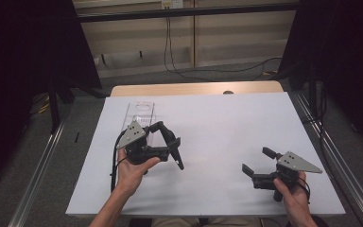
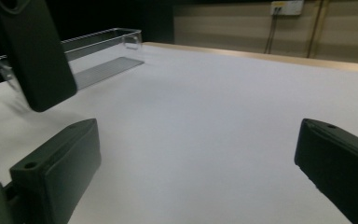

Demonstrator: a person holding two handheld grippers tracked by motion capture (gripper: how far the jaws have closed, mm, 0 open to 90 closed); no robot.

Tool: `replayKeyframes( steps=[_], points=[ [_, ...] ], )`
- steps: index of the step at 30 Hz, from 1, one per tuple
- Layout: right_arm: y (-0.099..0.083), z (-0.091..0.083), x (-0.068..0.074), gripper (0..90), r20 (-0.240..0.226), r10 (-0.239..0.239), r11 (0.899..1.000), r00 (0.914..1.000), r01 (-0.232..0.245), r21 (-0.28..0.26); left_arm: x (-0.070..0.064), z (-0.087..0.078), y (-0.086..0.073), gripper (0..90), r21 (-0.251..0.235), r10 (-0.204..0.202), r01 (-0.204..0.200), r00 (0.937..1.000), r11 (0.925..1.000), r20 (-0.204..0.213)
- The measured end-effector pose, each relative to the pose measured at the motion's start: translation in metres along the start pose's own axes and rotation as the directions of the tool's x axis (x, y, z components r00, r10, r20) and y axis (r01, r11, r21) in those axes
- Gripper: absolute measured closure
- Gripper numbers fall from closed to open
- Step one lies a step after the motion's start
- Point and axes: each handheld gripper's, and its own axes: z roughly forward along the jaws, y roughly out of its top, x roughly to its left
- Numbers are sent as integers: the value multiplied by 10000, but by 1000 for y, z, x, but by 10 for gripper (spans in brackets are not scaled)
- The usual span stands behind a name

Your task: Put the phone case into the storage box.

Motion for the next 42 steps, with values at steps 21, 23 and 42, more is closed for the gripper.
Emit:
replayKeyframes(
  steps=[21,23,42],
  points=[
    [0,-5,-13,3,632,93,9997,9980,-79,-228,16,-16,25,137,-279,-344,321,9957,9991,-855],
    [0,-5,-13,2,651,68,9997,9979,-51,-255,17,-18,29,137,-278,-301,275,9949,9992,-966],
    [-1,-5,-13,0,321,-118,9995,9994,128,-301,41,-33,54,136,-675,-482,374,9849,9970,-1664]
  ],
)
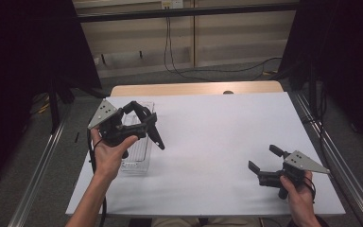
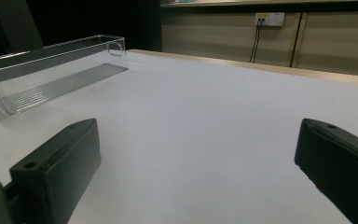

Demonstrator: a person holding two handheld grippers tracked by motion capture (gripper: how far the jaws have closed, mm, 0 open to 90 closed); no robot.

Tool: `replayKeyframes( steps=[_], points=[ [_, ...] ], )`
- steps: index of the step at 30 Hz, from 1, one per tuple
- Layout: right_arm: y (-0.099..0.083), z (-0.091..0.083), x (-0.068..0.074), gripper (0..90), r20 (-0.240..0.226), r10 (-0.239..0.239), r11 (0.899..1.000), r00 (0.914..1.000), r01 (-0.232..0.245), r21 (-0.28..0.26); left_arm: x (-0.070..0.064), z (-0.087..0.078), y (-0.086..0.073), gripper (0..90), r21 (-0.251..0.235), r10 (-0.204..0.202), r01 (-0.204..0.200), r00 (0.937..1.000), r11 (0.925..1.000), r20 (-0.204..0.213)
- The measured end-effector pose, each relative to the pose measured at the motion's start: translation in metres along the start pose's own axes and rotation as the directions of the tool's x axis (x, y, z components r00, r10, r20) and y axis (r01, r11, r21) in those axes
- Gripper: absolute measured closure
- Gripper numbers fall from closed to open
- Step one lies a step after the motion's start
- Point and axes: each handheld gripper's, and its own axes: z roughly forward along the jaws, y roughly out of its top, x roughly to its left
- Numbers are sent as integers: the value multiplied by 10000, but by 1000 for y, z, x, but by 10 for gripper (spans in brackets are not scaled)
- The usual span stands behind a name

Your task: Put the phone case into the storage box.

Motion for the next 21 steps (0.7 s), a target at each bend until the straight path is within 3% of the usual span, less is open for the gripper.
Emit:
replayKeyframes(
  steps=[13,21],
  points=[
    [0,0,0,0,-76,20,10000,10000,-20,0,21,0,13,135,-41,249,-254,9953,9997,-937],
    [0,0,0,0,-55,53,10000,10000,-53,-7,36,9,11,135,-161,56,-80,9890,9998,-1476]
  ],
)
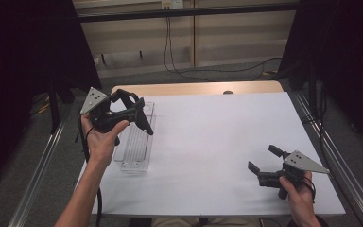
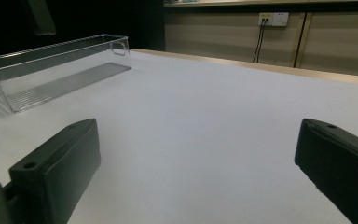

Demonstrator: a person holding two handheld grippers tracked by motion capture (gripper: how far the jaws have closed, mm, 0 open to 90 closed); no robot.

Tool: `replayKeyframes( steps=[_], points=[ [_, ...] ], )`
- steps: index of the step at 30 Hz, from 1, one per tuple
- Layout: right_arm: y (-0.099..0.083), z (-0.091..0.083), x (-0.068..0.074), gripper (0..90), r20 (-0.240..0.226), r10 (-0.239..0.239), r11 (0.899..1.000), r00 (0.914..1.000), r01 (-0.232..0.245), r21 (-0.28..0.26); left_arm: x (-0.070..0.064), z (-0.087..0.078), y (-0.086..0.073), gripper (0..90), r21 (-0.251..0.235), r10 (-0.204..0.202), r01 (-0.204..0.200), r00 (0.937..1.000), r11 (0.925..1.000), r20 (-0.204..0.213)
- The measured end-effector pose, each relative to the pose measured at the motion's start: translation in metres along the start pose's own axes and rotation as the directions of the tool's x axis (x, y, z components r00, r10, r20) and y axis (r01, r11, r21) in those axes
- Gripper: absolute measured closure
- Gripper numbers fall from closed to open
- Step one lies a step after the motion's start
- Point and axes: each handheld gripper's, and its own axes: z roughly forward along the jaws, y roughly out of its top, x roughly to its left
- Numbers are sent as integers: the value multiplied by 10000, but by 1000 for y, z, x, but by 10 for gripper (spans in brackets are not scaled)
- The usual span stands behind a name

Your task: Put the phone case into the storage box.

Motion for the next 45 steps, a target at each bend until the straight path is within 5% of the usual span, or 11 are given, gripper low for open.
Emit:
replayKeyframes(
  steps=[22,45],
  points=[
    [-1,0,-1,0,-22,-47,10000,10000,47,76,32,34,-7,132,-231,128,-156,9933,9996,-1151],
    [-1,0,-1,0,-79,-95,9999,9999,96,85,54,68,-29,132,302,77,-23,9837,9995,-1798]
  ],
)
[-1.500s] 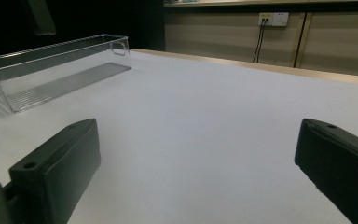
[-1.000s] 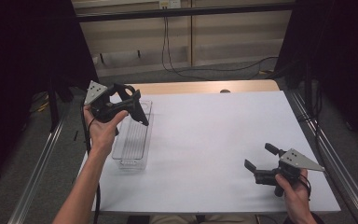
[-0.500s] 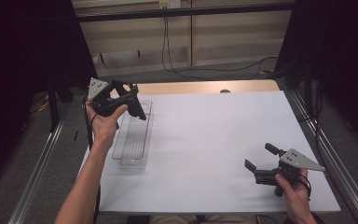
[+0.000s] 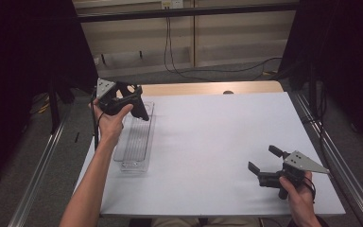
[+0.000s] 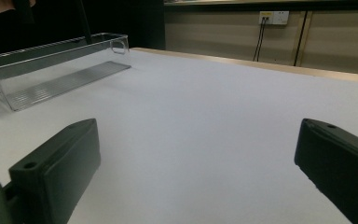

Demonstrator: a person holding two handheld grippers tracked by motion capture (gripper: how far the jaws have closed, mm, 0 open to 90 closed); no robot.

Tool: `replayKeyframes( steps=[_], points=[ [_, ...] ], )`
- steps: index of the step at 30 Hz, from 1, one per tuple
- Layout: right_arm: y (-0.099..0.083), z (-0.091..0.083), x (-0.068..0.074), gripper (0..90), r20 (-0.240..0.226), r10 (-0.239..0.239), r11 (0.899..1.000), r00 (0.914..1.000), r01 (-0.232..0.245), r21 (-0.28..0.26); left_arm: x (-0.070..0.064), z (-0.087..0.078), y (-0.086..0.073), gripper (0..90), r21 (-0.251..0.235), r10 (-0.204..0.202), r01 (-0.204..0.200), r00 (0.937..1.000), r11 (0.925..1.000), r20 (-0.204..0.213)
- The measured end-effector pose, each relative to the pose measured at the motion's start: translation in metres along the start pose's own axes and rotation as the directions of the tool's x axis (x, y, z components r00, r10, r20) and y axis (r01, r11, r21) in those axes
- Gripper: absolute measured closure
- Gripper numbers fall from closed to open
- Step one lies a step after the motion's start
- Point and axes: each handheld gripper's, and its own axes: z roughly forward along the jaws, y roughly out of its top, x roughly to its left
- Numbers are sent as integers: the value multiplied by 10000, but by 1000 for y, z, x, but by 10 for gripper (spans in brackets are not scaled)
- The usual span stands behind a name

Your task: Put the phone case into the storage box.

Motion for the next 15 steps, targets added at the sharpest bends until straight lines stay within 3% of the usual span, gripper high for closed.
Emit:
replayKeyframes(
  steps=[8,10,15],
  points=[
    [0,0,0,0,-20,44,10000,10000,-44,-17,-2,17,-7,132,21,-115,115,9999,9999,45],
    [0,0,0,0,-51,20,10000,10000,-20,-6,0,19,-9,132,86,73,-74,9999,9999,112],
    [-1,0,1,0,-74,3,10000,10000,-3,-8,3,24,-13,131,139,35,-35,10000,9999,43]
  ],
)
